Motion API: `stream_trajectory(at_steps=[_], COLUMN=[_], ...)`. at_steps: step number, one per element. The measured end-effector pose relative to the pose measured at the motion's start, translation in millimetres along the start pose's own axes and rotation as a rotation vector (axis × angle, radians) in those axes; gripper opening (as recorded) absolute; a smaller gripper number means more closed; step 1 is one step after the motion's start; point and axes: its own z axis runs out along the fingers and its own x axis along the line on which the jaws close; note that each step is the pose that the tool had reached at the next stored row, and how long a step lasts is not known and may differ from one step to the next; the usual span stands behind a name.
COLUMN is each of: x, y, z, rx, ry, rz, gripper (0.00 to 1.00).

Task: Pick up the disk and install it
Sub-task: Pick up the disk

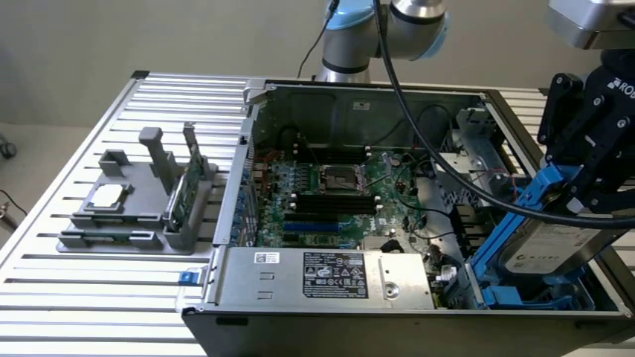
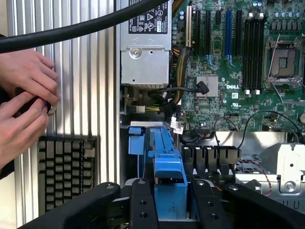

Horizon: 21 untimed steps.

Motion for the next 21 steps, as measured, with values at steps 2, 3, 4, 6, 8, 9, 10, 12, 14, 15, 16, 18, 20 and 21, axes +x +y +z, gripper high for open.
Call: stream_trajectory(at_steps=[2,3,4,6,8,9,10,12,14,15,16,18,20,21], x=[-0.2,-0.3,-0.4,-0.5,-0.7,-0.8,-0.8,-0.9,-1.1,-1.2,-1.3,-1.5,-1.6,-1.7], y=[0.1,0.2,0.3,0.7,0.9,1.1,1.3,1.6,2.1,2.4,2.5,2.7,2.9,2.9], z=[1.6,2.5,3.5,5.3,7.1,8.2,9.4,12.1,15.6,17.3,19.1,22.6,26.2,28.0], rx=[0.0005,0.0006,0.0008,0.001,0.0012,0.0013,0.0014,0.0016,0.0018,0.0021,0.0022,0.0023,0.0023,0.0024], ry=[0.0009,0.0013,0.0015,0.0022,0.0028,0.0031,0.0035,0.0054,0.0072,0.0082,0.0092,0.0113,0.0134,0.0145], rz=[0.001,0.002,0.002,0.004,0.005,0.006,0.006,0.007,0.007,0.007,0.007,0.007,0.007,0.007], gripper=[0.33,0.33,0.33,0.33,0.33,0.33,0.33,0.33,0.33,0.33,0.33,0.33,0.33,0.33])
